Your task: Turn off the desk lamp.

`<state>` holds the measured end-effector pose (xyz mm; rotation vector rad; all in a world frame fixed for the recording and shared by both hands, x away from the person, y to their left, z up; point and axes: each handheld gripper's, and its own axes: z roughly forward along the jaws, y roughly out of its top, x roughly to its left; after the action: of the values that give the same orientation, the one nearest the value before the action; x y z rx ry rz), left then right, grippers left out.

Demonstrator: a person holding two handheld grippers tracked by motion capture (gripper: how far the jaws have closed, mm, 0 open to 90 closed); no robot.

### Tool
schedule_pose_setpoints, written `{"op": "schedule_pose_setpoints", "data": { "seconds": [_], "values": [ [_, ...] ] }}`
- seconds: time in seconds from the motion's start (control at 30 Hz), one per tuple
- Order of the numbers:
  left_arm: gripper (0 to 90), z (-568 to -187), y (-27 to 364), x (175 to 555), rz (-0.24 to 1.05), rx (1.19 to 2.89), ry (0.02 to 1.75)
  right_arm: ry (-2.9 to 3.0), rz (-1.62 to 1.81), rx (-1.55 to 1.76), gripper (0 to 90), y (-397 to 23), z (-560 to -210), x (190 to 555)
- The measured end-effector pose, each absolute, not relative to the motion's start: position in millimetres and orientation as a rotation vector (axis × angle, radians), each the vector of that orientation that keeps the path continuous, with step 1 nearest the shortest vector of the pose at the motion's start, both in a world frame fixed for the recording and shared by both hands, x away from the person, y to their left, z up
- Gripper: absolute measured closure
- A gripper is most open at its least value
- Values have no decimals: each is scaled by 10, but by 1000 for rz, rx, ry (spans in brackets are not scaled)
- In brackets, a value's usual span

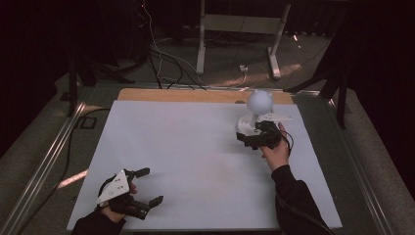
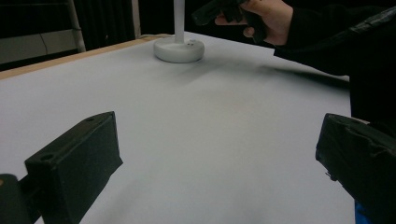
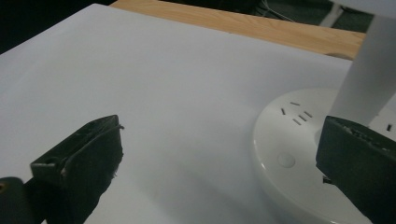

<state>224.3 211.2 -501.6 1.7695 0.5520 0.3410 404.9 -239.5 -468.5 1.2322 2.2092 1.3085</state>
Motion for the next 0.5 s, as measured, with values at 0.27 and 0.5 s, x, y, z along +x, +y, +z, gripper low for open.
{"op": "schedule_pose_setpoints", "data": {
  "seconds": [0.27,0.5],
  "values": [
    [5,-5016,2104,2241,340,1770,552,2255,1279,1126,0,-2407,-4632,3934],
    [5,-5016,2105,2246,338,1769,552,2307,1358,1089,0,-2429,-4567,3793]
  ]
}}
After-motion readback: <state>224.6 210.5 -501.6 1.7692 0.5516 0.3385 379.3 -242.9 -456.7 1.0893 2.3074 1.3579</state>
